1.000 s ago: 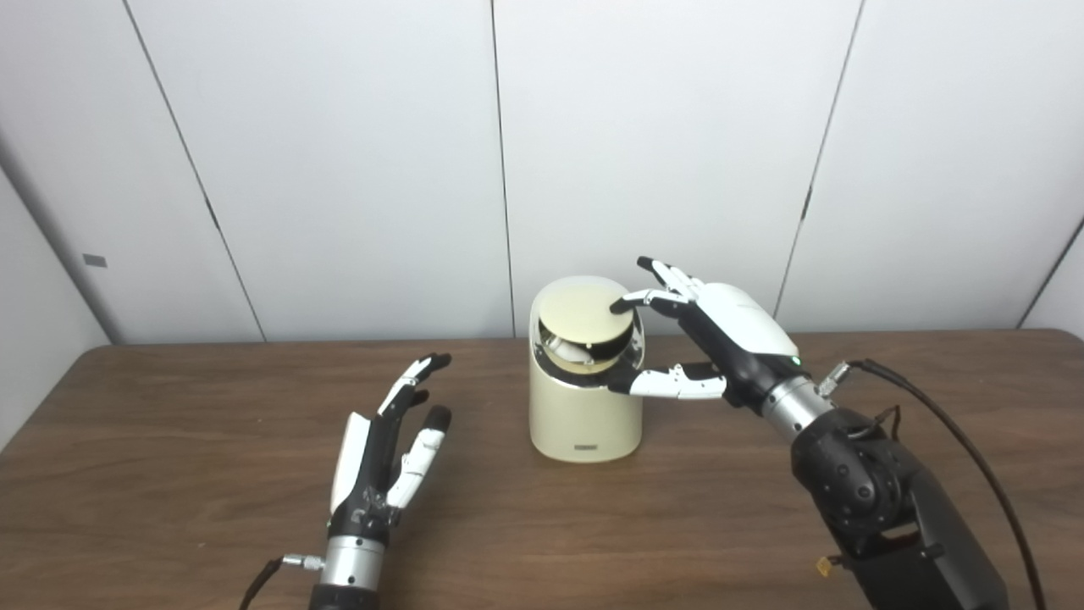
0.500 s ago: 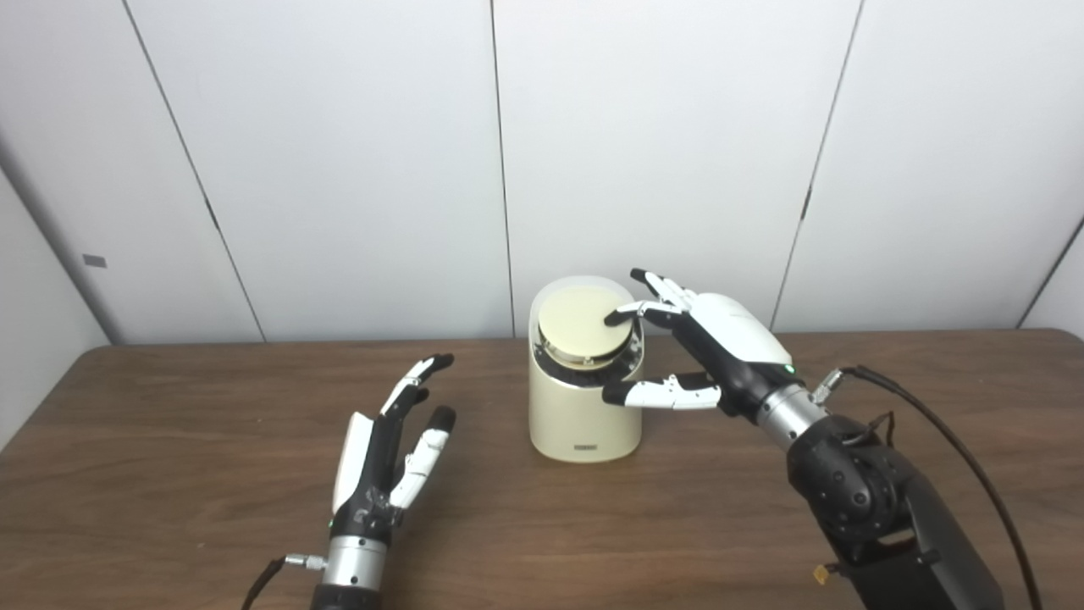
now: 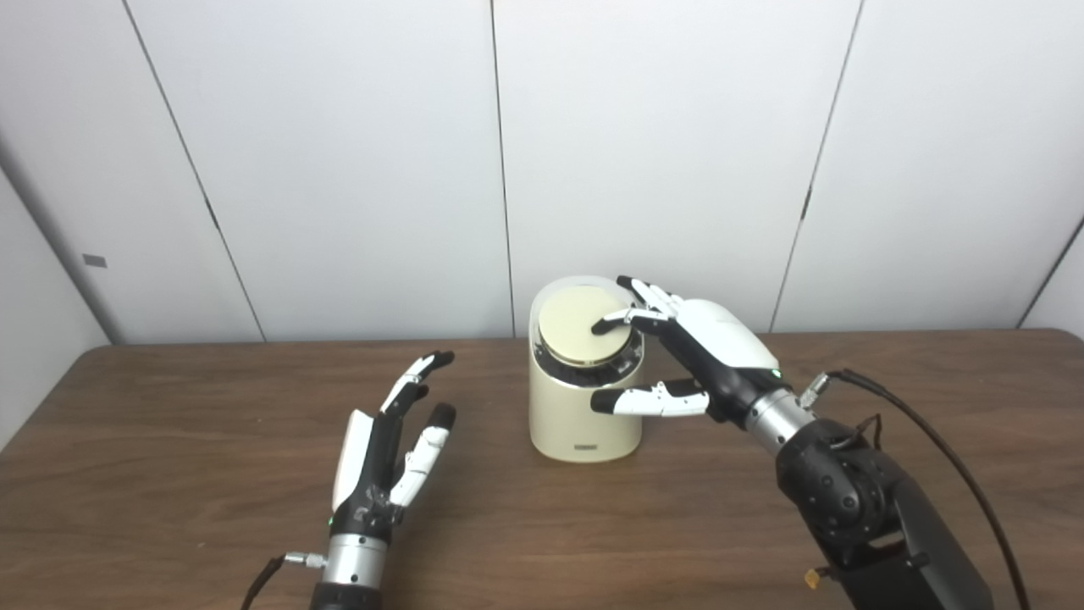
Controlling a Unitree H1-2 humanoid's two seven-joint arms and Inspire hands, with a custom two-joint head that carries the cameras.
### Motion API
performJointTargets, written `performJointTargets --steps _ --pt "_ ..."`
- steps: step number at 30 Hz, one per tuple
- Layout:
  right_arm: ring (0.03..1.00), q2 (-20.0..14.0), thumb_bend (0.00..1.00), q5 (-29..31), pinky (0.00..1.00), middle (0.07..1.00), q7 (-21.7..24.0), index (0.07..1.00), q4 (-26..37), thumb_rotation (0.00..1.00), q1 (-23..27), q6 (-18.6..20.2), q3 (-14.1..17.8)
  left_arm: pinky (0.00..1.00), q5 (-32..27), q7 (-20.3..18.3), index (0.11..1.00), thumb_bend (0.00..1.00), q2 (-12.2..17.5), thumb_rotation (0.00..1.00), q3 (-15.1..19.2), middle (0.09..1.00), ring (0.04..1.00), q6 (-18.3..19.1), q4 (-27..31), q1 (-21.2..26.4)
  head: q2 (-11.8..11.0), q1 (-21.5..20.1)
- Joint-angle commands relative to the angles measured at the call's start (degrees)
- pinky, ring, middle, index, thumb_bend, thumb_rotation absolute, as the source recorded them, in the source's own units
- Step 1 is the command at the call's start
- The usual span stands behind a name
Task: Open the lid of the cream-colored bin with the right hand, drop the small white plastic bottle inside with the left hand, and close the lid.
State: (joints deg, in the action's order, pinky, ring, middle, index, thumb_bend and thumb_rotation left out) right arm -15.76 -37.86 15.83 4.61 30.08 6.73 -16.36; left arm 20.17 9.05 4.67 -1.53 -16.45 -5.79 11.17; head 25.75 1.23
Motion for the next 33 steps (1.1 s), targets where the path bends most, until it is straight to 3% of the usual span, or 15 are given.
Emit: performJointTargets --steps 1,14,33 --pt "1.0 0.28 0.88 -0.03 0.99 1.0 -0.4 0.752 1.13 0.89 1.7 -0.61 -0.05 0.87 0.23 0.67 0.864 0.63 0.15 1.0 0.13 0.911 0.922 -0.55 1.44 2.23 0.05 0.03" --pt "1.0 0.97 0.89 -0.83 1.0 1.0 -0.08 0.751 1.32 0.88 0.96 0.16 -0.95 0.88 0.38 0.67 0.866 0.6 -0.02 1.0 -0.11 0.914 0.926 -0.74 1.48 2.08 -0.02 0.1" --pt "1.0 1.43 0.9 -0.16 1.0 1.0 -0.53 0.749 1.11 0.88 -0.88 2.76 0.24 0.87 0.73 0.72 0.863 0.58 0.05 1.0 -0.2 0.911 0.919 -0.21 1.51 1.81 -0.33 0.03"
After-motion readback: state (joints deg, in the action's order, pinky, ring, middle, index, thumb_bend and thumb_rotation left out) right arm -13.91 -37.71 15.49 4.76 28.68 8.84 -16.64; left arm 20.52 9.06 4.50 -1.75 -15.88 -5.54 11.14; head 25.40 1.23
